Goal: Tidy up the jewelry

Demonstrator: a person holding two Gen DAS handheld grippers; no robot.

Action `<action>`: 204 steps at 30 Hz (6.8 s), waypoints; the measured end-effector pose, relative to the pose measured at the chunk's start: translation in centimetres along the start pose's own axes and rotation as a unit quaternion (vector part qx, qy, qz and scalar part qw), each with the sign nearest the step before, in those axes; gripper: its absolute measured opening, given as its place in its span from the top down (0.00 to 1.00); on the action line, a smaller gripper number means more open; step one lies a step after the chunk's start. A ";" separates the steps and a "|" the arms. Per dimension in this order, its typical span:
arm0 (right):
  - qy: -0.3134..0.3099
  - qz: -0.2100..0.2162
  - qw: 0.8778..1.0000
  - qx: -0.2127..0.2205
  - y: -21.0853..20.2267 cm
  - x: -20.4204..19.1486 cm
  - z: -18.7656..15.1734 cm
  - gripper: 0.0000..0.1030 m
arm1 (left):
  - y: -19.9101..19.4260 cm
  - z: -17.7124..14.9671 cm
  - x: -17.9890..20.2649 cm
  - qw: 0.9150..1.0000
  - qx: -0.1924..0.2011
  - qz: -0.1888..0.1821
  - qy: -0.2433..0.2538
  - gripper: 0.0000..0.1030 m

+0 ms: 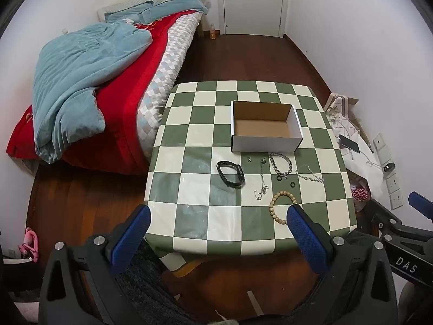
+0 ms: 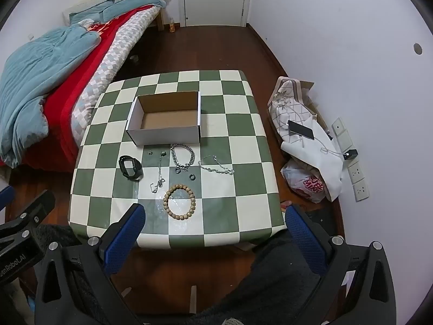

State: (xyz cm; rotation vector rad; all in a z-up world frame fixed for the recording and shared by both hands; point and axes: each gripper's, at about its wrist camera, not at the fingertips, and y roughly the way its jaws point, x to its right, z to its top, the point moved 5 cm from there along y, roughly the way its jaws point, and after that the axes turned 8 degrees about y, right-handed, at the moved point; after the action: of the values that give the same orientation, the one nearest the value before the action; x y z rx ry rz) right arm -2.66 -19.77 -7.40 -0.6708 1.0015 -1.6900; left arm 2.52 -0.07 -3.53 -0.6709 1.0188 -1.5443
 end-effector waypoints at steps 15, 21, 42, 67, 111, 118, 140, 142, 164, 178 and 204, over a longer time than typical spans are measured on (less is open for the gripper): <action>-0.001 -0.003 1.000 0.001 -0.4 -0.3 -0.1 0.00 | -0.5 -0.5 1.4 1.000 0.002 -0.009 -0.004 0.01; -0.003 -0.004 1.000 0.002 -0.4 -0.2 -0.1 0.00 | -0.3 -0.6 1.1 1.000 0.001 -0.009 -0.003 0.01; -0.002 -0.003 1.000 0.003 -0.7 -0.3 -0.2 0.00 | -0.5 -0.6 1.4 1.000 0.005 -0.011 -0.003 0.01; -0.002 -0.004 1.000 0.005 -1.1 -0.1 0.1 0.00 | -1.1 -0.1 1.1 1.000 0.005 -0.013 -0.006 0.01; -0.012 -0.003 0.995 -0.098 29.6 3.5 1.2 0.28 | 22.9 -1.1 5.5 0.993 -0.098 0.046 0.046 0.01; -0.031 0.017 0.997 -0.062 29.9 1.7 1.0 0.75 | 24.0 -0.9 7.2 0.994 -0.099 0.015 0.049 0.01; 0.022 0.012 0.995 -0.093 28.4 5.5 -1.1 0.93 | 26.2 -0.3 9.9 0.991 -0.098 -0.051 0.074 0.95; 0.018 0.011 0.995 -0.093 28.3 5.1 -1.2 0.93 | 26.3 -0.2 9.9 0.991 -0.098 -0.047 0.074 0.98; 0.096 0.129 0.987 -0.002 19.0 4.3 5.2 0.93 | 16.1 5.7 4.6 0.996 0.004 -0.082 0.017 0.99; 0.059 0.182 0.981 0.037 14.4 -0.6 12.8 0.93 | 9.9 15.4 1.8 0.993 0.095 -0.073 0.023 0.99; 0.035 0.160 0.979 -0.125 29.7 -7.5 20.2 0.93 | 27.5 20.7 3.3 0.988 -0.080 -0.129 0.009 0.98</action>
State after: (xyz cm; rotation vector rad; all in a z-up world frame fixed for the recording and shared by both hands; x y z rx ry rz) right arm 30.52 -22.88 -22.74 -0.5756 1.3122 -1.3265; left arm 32.53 -8.87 -18.33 -0.9318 1.1124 -1.7050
